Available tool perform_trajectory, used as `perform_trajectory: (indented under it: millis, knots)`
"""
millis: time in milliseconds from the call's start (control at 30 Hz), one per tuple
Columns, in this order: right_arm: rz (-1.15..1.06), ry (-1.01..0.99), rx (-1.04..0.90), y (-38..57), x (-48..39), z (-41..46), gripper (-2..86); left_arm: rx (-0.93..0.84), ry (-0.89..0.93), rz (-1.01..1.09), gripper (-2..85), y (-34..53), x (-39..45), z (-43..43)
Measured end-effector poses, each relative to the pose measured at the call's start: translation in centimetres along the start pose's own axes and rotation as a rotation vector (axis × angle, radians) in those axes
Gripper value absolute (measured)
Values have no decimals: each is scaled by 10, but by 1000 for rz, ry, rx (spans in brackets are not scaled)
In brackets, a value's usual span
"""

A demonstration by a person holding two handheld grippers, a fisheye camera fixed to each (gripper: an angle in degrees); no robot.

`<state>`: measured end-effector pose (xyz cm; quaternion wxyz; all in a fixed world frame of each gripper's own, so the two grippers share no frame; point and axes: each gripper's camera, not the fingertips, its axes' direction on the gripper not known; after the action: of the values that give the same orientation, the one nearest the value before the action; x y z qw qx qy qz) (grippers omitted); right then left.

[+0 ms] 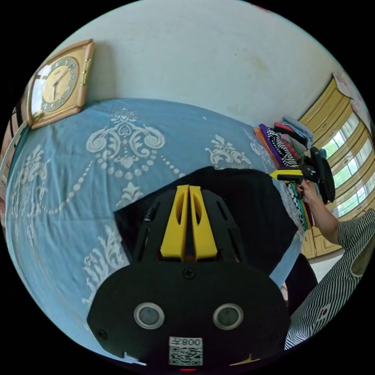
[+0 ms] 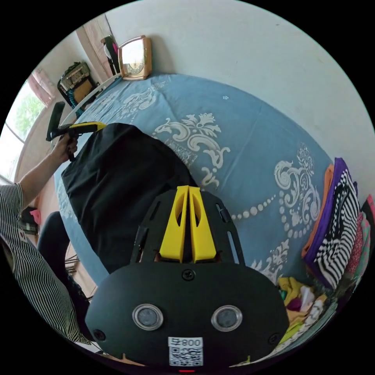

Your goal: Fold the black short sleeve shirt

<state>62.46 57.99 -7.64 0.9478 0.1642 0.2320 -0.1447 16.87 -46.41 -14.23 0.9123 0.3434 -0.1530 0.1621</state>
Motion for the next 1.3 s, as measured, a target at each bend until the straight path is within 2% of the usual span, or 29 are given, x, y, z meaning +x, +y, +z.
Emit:
perform_trajectory:
  millis: [133, 233, 333, 500, 567, 667, 700, 867, 1067, 1233, 1300]
  knots:
    - [10, 56, -91, 33, 8, 47, -4, -95, -164, -68, 2, 22, -33, -8]
    - [113, -31, -62, 41, 39, 61, -4, -80, -99, -149, 2, 27, -56, -19]
    - [219, 51, 22, 52, 71, 56, -2, -69, -207, -185, 2, 32, -67, -37]
    - [241, -75, 64, 74, 98, 69, 0, -10, -97, -184, 2, 50, -71, -62]
    - [213, -57, 54, 82, 92, 83, 0, 17, -68, -158, 2, 57, -65, -69]
    - [179, -20, -33, 90, 91, 119, -2, -82, -99, -145, 3, 66, -68, -61]
    - [174, -3, -54, 96, 95, 133, -2, -62, -91, -143, 3, 70, -71, -65]
    - [251, -41, 19, 135, 115, 118, 3, -35, -97, -154, 10, 88, -75, -106]
    - [358, -245, -28, 227, 116, 128, 40, -21, -71, -263, 44, 162, -90, -161]
    - [480, -467, 3, 279, 125, 154, 60, -42, 46, -411, 63, 224, -110, -180]
    - [479, -447, -26, 285, 124, 166, 61, -85, 59, -416, 60, 233, -112, -175]
